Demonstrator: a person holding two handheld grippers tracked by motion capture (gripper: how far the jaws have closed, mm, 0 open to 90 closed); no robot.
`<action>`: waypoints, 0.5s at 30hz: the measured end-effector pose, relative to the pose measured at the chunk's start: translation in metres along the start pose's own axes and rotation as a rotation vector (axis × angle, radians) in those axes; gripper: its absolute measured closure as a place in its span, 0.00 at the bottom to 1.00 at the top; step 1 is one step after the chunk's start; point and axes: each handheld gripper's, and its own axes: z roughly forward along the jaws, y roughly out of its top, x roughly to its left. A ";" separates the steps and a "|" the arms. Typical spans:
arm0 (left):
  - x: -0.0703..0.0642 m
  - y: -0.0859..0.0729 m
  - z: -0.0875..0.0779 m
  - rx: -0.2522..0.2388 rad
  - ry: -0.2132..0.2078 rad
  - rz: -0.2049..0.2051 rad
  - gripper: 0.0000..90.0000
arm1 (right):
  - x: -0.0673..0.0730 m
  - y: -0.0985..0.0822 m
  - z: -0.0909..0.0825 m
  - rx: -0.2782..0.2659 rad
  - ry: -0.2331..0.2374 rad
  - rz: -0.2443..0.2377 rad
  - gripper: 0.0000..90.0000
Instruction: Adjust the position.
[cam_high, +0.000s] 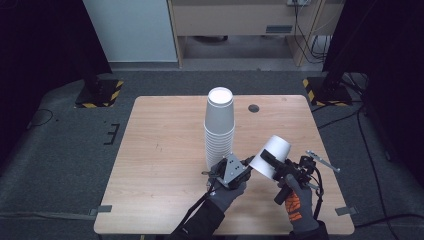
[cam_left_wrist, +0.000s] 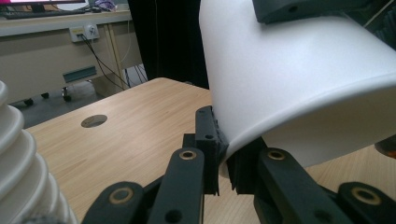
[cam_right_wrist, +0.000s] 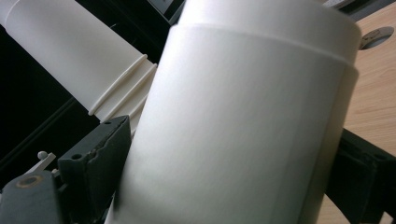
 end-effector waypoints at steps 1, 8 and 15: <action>0.000 0.000 -0.001 0.001 0.000 0.002 0.92 | 0.000 0.000 0.000 -0.003 0.005 0.000 0.11; 0.001 0.000 -0.004 0.008 -0.006 0.006 0.93 | -0.002 0.000 0.001 0.000 0.007 0.004 0.10; 0.002 0.001 -0.008 0.018 -0.011 0.017 0.93 | -0.003 0.001 0.002 0.001 0.012 0.005 0.08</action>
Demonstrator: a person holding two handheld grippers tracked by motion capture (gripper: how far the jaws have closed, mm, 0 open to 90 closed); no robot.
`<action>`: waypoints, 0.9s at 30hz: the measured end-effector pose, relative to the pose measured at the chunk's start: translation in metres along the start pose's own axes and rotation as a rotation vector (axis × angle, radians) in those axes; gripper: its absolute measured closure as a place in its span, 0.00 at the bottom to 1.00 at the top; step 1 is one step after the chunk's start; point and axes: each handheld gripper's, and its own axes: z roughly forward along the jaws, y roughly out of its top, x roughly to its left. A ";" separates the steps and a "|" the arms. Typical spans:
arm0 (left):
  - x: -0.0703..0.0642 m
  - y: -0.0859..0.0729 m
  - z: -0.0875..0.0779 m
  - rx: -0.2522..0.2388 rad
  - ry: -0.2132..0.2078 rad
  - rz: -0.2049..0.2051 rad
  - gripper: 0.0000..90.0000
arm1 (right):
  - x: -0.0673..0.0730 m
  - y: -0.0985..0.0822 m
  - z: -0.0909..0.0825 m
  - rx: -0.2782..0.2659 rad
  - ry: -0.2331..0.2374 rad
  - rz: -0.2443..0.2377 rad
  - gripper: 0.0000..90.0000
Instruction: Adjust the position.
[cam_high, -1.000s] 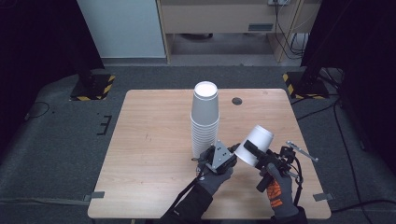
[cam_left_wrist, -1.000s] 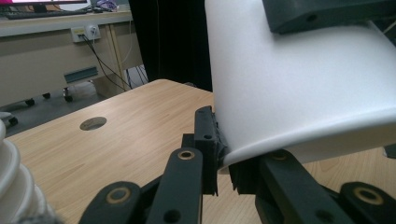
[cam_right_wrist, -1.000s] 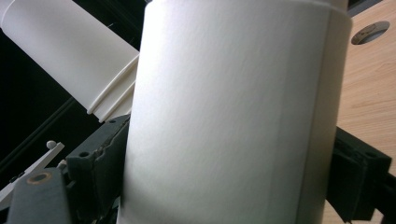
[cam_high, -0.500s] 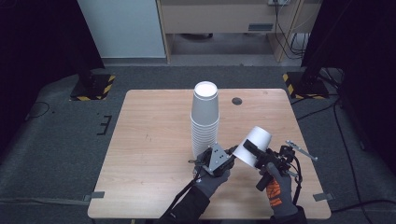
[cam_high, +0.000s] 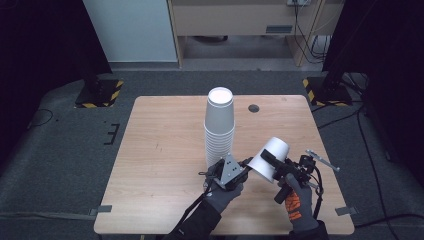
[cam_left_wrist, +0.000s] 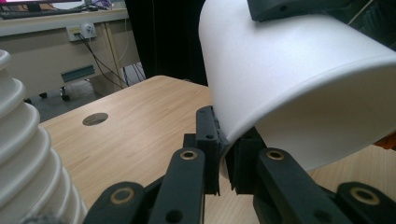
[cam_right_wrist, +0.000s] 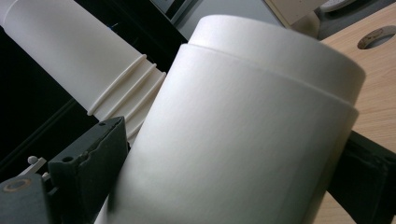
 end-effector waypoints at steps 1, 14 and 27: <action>0.000 0.000 0.000 0.000 0.000 0.000 0.93 | 0.000 0.000 0.000 0.000 0.000 0.000 0.08; 0.000 0.000 -0.006 0.027 -0.024 0.002 0.93 | -0.003 0.000 0.000 0.010 -0.007 0.002 0.06; 0.002 0.002 -0.018 0.025 -0.050 0.019 0.95 | -0.013 0.008 -0.009 -0.062 -0.070 -0.016 0.12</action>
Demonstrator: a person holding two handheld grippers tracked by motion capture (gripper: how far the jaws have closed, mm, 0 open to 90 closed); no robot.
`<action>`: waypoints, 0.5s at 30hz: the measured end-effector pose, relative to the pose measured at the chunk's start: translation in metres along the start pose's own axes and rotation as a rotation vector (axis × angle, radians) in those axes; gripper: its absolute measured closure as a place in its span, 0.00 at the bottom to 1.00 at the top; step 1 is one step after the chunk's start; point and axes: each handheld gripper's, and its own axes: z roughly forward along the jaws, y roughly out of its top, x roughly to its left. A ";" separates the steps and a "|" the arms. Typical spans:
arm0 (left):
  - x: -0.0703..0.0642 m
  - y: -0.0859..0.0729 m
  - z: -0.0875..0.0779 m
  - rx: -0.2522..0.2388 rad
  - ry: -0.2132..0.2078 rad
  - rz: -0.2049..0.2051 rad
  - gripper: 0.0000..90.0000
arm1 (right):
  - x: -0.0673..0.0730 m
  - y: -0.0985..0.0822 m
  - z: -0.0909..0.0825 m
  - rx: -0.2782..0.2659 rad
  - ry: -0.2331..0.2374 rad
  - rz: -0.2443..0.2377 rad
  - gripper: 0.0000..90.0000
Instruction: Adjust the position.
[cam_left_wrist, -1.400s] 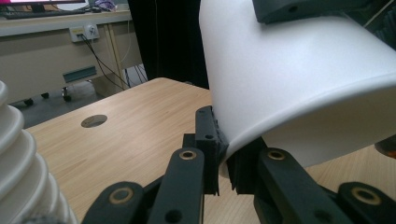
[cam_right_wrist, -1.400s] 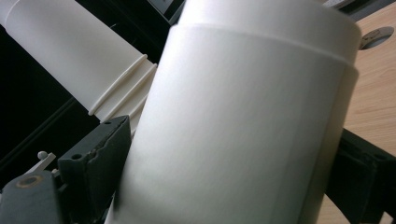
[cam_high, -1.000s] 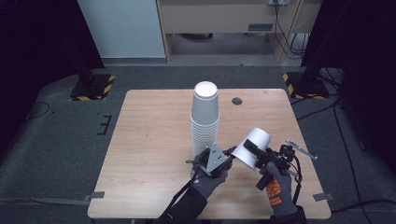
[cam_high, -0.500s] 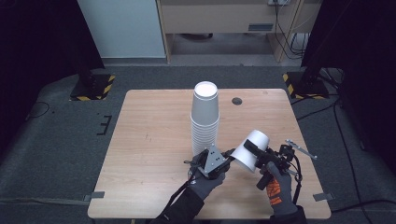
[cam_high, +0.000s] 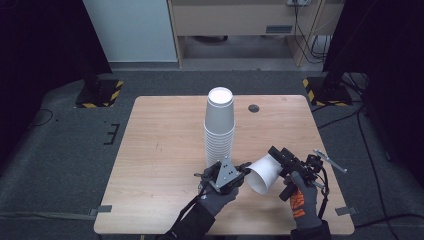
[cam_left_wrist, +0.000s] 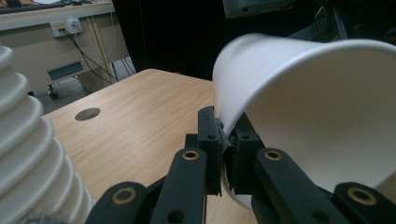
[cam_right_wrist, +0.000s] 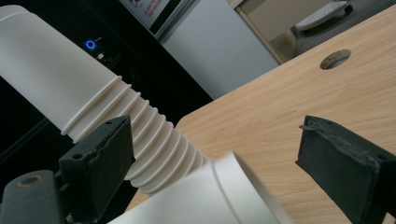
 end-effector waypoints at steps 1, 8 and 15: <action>0.002 0.001 -0.003 0.001 0.001 0.001 0.95 | -0.001 0.001 0.000 -0.005 -0.009 -0.011 0.12; 0.009 0.002 -0.019 0.006 0.000 -0.006 0.95 | -0.004 0.004 -0.003 -0.018 -0.039 -0.036 0.13; 0.019 0.002 -0.034 0.013 -0.004 -0.030 0.95 | -0.010 0.006 -0.003 0.003 -0.091 -0.096 0.13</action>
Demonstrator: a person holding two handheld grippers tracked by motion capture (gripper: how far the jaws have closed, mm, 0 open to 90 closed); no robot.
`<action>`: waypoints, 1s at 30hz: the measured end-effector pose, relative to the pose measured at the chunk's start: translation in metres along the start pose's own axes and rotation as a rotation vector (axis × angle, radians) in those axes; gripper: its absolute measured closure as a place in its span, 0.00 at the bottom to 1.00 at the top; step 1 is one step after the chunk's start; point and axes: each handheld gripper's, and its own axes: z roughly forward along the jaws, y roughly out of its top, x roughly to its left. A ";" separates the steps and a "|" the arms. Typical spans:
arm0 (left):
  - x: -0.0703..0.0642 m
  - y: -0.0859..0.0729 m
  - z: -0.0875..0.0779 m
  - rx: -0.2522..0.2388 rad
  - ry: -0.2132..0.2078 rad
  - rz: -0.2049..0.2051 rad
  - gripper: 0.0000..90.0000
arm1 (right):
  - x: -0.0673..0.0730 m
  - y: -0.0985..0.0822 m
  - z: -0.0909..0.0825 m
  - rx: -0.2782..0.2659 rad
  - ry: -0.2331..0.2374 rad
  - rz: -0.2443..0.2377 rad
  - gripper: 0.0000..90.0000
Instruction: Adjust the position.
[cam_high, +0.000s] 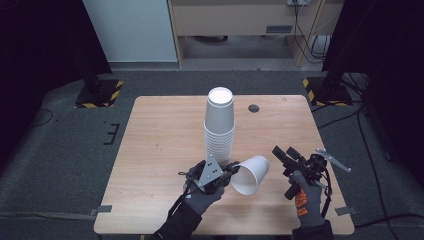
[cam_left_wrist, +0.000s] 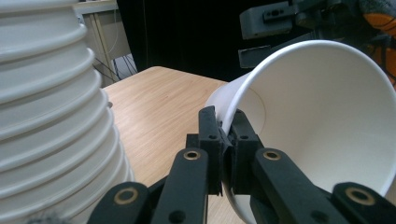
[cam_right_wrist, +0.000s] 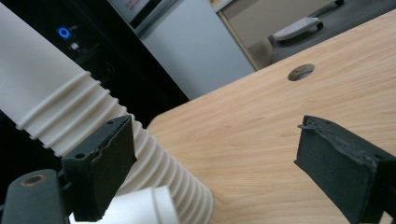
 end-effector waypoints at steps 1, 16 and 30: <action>0.001 0.000 -0.001 0.000 0.001 -0.002 0.95 | -0.001 0.000 0.000 0.004 -0.009 -0.011 0.13; 0.018 -0.001 -0.042 -0.008 0.008 -0.041 0.95 | -0.008 -0.004 0.004 0.085 -0.129 -0.260 0.12; 0.034 -0.018 -0.081 0.002 0.027 -0.089 0.95 | -0.023 -0.009 0.002 0.148 -0.222 -0.397 0.12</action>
